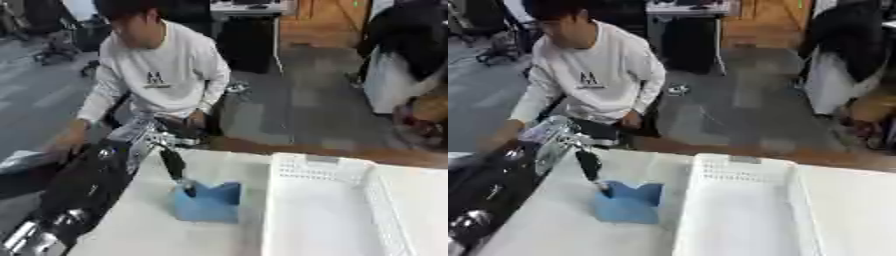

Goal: Pick up objects on the table and place them in the box.

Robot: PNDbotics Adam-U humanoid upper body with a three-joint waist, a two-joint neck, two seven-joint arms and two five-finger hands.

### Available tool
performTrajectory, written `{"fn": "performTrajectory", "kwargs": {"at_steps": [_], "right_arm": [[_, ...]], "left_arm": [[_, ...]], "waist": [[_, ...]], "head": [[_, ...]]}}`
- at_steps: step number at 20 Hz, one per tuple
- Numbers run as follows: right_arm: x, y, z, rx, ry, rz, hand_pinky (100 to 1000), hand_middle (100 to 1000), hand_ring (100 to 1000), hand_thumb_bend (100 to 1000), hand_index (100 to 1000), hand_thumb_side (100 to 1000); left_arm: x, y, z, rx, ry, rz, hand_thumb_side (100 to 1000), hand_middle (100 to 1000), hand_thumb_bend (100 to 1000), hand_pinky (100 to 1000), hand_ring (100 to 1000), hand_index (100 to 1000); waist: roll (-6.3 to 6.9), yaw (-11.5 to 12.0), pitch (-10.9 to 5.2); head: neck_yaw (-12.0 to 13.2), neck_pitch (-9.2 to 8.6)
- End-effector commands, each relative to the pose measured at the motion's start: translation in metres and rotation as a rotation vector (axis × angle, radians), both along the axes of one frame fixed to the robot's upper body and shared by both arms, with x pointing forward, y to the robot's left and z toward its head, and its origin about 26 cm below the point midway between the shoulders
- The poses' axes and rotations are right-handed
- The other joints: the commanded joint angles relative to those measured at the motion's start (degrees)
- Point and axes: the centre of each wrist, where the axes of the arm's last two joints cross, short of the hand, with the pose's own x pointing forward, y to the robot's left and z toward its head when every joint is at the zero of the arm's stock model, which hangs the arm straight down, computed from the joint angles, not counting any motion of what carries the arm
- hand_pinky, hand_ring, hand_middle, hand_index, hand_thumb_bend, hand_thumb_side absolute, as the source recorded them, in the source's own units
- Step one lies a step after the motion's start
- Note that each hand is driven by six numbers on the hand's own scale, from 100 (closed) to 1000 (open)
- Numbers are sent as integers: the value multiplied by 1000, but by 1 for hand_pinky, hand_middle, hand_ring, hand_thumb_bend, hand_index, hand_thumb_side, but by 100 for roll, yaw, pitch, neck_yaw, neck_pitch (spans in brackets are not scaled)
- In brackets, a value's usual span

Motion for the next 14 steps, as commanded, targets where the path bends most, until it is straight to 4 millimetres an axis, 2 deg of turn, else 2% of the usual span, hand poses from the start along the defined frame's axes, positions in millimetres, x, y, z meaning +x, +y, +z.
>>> {"fn": "performTrajectory", "kwargs": {"at_steps": [1,14], "right_arm": [[-1,-2,6,120,-328,190,100,223,290,100,362,676],[-1,-2,6,120,-329,190,100,223,290,100,362,675]], "left_arm": [[-3,13,19,239,208,-179,576,979,1000,824,913,1000],[-3,15,16,260,229,-177,553,982,1000,833,918,1000]], "waist": [[7,-3,-83],[9,-3,-85]], "head": [[50,-4],[65,-8]]}}
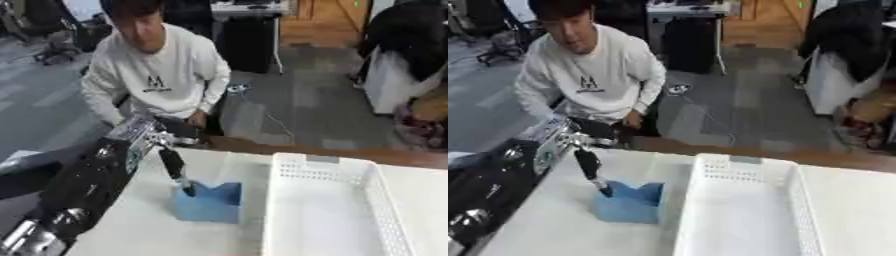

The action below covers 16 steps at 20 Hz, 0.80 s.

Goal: Pick up objects on the table and place them in the box.

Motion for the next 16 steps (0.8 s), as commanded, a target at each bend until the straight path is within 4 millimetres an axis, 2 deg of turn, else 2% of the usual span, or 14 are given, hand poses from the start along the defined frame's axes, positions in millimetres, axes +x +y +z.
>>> {"fn": "performTrajectory", "kwargs": {"at_steps": [1,16], "right_arm": [[-1,-2,6,116,-328,193,100,223,290,100,362,675],[0,-1,7,117,-329,196,100,223,290,100,362,676]], "left_arm": [[-2,11,13,264,244,-179,538,983,1000,837,920,1000],[1,19,-24,408,400,-124,516,963,1000,826,910,1000]], "waist": [[8,-3,-81],[6,-21,-67]], "head": [[61,-7],[96,24]]}}
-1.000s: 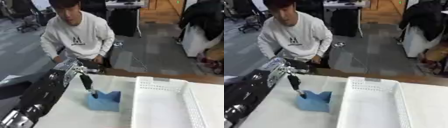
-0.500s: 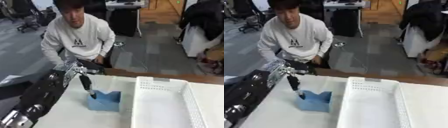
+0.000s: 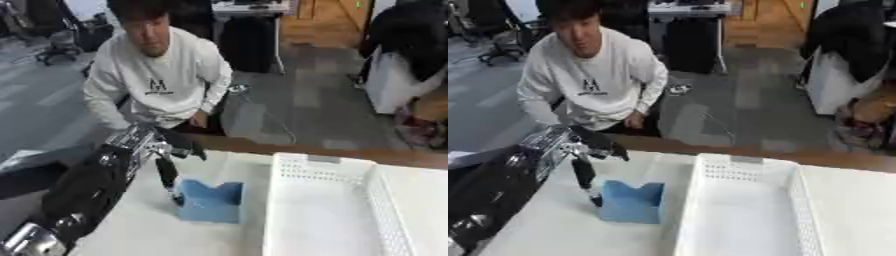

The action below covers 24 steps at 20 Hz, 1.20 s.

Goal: Pick up objects on the table and place them in the box.

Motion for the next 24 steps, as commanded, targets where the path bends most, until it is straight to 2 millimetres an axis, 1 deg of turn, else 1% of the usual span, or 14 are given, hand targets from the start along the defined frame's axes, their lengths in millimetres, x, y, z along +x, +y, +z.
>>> {"fn": "performTrajectory", "kwargs": {"at_steps": [1,4,9,13,18,21,22,24], "right_arm": [[0,-1,7,117,-329,196,100,223,290,100,362,676],[0,-1,7,116,-327,196,100,223,290,100,362,676],[0,-1,7,117,-329,195,100,224,290,100,362,675],[0,-1,7,118,-330,197,100,224,290,100,362,675],[1,-1,8,119,-332,198,100,225,290,100,362,674],[1,-2,9,120,-335,198,100,225,290,100,362,674],[1,-2,9,121,-335,199,100,225,290,100,362,674],[1,-2,9,121,-336,200,100,225,290,100,362,674]], "left_arm": [[1,8,8,225,325,-182,517,961,1000,822,907,1000],[2,10,5,229,342,-179,513,958,1000,822,904,1000],[3,9,-7,223,375,-194,505,943,1000,804,886,1000],[5,3,-10,210,378,-221,494,911,1000,752,847,1000],[8,-8,-14,190,379,-263,484,888,999,713,821,988],[8,-11,-14,184,374,-272,472,854,945,676,790,965],[8,-12,-14,184,371,-271,465,840,926,648,770,957],[8,-13,-12,188,364,-265,443,784,864,558,685,930]], "waist": [[3,-4,-68],[3,0,-75],[-3,-8,-77],[-3,-17,-71],[1,-34,-75],[7,-47,-77],[10,-51,-77],[14,-55,-75]], "head": [[52,22],[66,23],[78,12],[97,30],[124,33],[131,34],[131,35],[135,38]]}}
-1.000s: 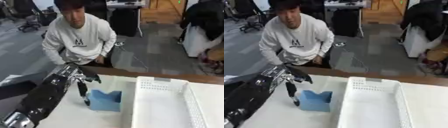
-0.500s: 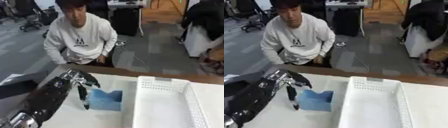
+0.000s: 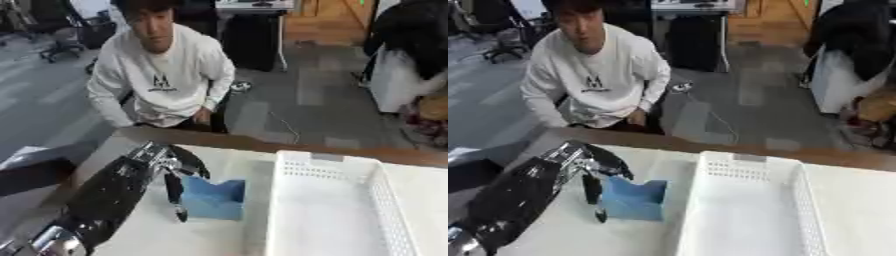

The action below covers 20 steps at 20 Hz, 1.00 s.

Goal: Pick up objects on the table and place them in the box.

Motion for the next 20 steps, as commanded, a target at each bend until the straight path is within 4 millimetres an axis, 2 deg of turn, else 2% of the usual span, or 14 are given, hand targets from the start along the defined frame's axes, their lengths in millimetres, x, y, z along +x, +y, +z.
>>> {"fn": "performTrajectory", "kwargs": {"at_steps": [1,2,3,4,8,9,10,12,13,14,16,18,19,20], "right_arm": [[1,-2,9,114,-336,196,100,225,290,100,362,674],[1,-3,9,115,-336,196,100,225,290,100,362,674],[1,-3,9,115,-336,196,100,225,290,100,362,674],[1,-3,10,115,-336,196,100,225,290,100,362,674],[1,-3,10,115,-336,196,100,225,290,100,362,674],[1,-3,10,115,-337,196,100,225,290,100,362,674],[1,-3,10,115,-337,196,100,225,290,100,362,674],[1,-3,10,115,-337,196,100,225,290,100,362,675],[1,-3,10,115,-336,196,100,225,290,100,362,666],[1,-3,10,115,-336,196,100,224,290,100,362,675],[1,-3,10,115,-335,196,100,224,290,100,362,675],[1,-3,10,115,-335,196,100,224,290,100,362,675],[1,-3,10,115,-335,196,100,224,290,100,362,675],[1,-3,10,115,-335,195,100,225,290,100,362,675]], "left_arm": [[3,-3,20,228,288,-249,440,780,859,549,676,928],[3,-4,22,231,283,-244,431,734,800,482,603,894],[3,-4,23,232,278,-242,432,745,810,499,619,903],[3,-5,23,233,272,-240,431,636,718,395,505,845],[1,-4,19,237,277,-232,434,590,659,360,475,779],[0,-4,18,241,283,-227,433,599,664,368,481,788],[0,-3,16,246,289,-222,433,557,654,322,438,752],[-1,-1,13,256,300,-212,444,553,643,320,437,740],[-1,0,10,263,308,-205,405,572,697,340,458,752],[-2,2,8,274,315,-195,449,590,657,354,471,762],[-2,4,5,298,329,-177,453,624,679,370,491,796],[-3,5,3,317,339,-167,465,586,666,336,456,780],[-3,6,3,323,341,-163,502,544,610,302,416,752],[-3,6,3,324,340,-161,603,477,482,233,340,700]], "waist": [[5,-5,-75],[6,-7,-75],[7,-8,-75],[7,-10,-75],[7,-13,-71],[7,-14,-71],[7,-14,-70],[7,-14,-68],[7,-14,-67],[6,-14,-66],[5,-11,-66],[3,-7,-67],[2,-6,-68],[1,-5,-68]], "head": [[42,-5],[44,-2],[45,0],[45,1],[50,2],[51,1],[52,2],[55,5],[57,7],[59,8],[65,12],[69,14],[73,16],[75,17]]}}
